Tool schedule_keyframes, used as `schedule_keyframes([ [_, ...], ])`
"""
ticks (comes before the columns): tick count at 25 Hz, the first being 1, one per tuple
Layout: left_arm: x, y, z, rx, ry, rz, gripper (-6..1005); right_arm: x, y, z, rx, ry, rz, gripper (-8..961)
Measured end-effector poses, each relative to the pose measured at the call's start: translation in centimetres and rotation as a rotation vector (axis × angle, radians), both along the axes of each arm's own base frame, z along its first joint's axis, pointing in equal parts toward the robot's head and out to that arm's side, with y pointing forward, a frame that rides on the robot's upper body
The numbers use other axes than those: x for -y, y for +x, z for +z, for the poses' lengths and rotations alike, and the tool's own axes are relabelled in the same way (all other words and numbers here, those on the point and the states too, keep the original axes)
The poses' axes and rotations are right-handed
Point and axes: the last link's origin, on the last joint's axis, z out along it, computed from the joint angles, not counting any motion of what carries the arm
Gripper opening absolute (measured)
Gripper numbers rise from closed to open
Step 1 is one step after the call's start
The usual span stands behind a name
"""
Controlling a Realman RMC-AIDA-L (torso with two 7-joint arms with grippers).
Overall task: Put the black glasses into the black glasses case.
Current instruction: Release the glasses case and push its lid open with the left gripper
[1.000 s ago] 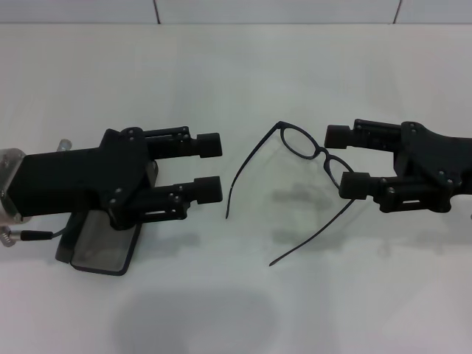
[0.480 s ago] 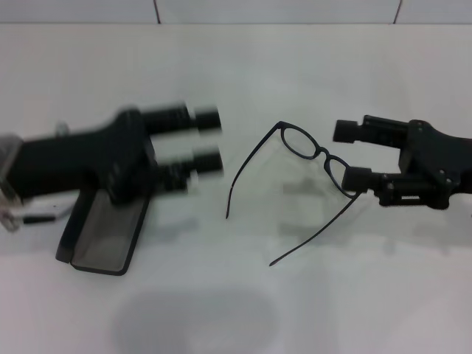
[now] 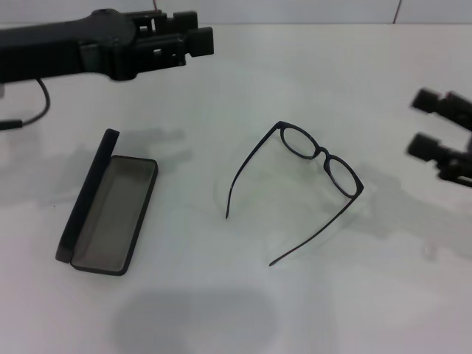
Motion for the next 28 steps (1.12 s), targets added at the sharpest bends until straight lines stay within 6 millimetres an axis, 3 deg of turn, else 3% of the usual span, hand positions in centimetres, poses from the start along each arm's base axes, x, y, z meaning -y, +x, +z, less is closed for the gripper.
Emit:
schedule_keyframes([
  [6,-0.5,1.5,0.3,-0.447,0.004,0.336,533,1.2,1.6,1.4,-0.053,0.123,-0.052,842],
  [16,0.5,2.5,-1.6,-0.942,0.192,0.586,498,0.6,1.4,1.1,-0.034,0.123,-0.047,842],
  [28,0.7,-0.5,-4.0,-1.015,0.066,0.701,458,0.2,1.4,0.8,-0.017,0.127,-0.060,842],
])
